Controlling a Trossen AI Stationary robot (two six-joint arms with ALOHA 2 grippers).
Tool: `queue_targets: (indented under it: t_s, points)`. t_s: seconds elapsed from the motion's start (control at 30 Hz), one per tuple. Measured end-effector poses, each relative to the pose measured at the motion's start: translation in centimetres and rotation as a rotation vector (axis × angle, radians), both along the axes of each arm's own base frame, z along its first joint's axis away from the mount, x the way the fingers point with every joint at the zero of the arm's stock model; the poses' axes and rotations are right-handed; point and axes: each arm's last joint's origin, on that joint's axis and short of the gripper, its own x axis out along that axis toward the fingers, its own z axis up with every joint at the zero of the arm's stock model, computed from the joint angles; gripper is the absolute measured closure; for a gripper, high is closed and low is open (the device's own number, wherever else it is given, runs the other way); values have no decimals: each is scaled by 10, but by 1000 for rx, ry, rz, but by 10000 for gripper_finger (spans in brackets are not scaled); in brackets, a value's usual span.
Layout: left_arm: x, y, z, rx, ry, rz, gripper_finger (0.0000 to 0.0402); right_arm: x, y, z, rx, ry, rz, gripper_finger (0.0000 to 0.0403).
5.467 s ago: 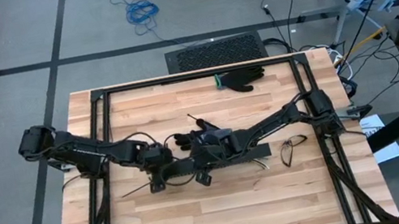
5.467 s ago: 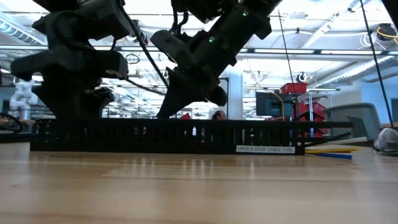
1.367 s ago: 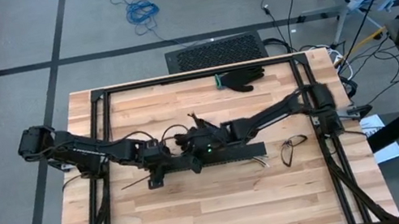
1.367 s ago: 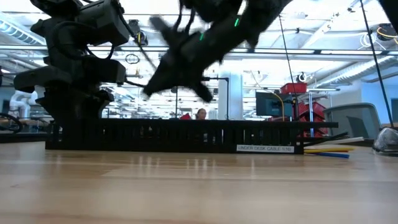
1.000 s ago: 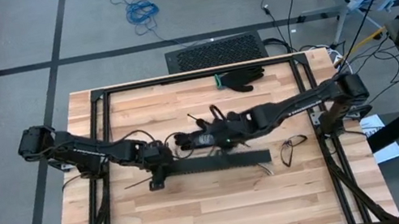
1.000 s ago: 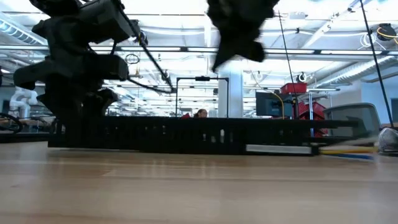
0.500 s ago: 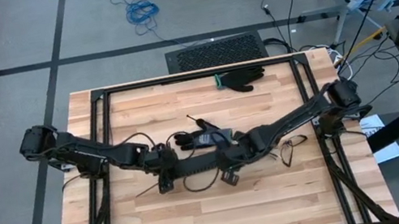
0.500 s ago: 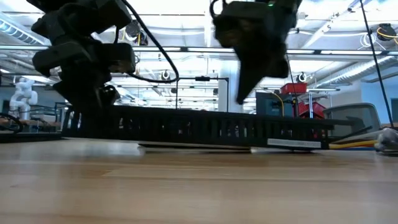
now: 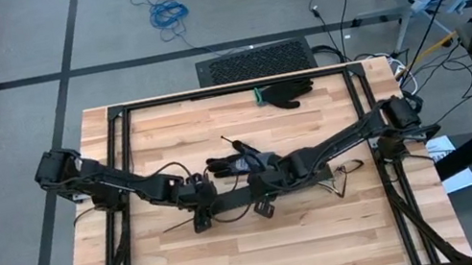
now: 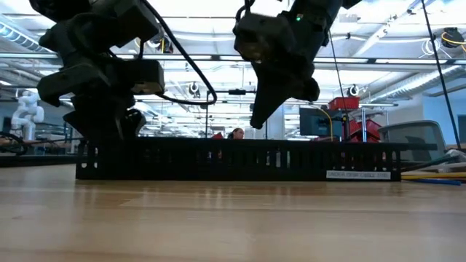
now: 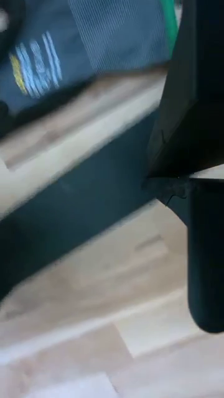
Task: Ziptie cables
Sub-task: Close the black cable duct
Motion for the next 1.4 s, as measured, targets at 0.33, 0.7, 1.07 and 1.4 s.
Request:
queue_targets:
  t_s: [0.33,0.7,1.07,1.4]
  points:
    - [3,0,3,14,-1,2,152,7,-14,-17,-30,52,13,403]
    - [1,0,2,22,10,8,152,32,-7,-48,3,-49,19,403]
    - [1,0,4,12,5,-1,152,61,-15,-67,112,-271,-44,403]
    - [-4,2,24,-28,36,-5,132,54,-16,-39,63,-312,-10,403]
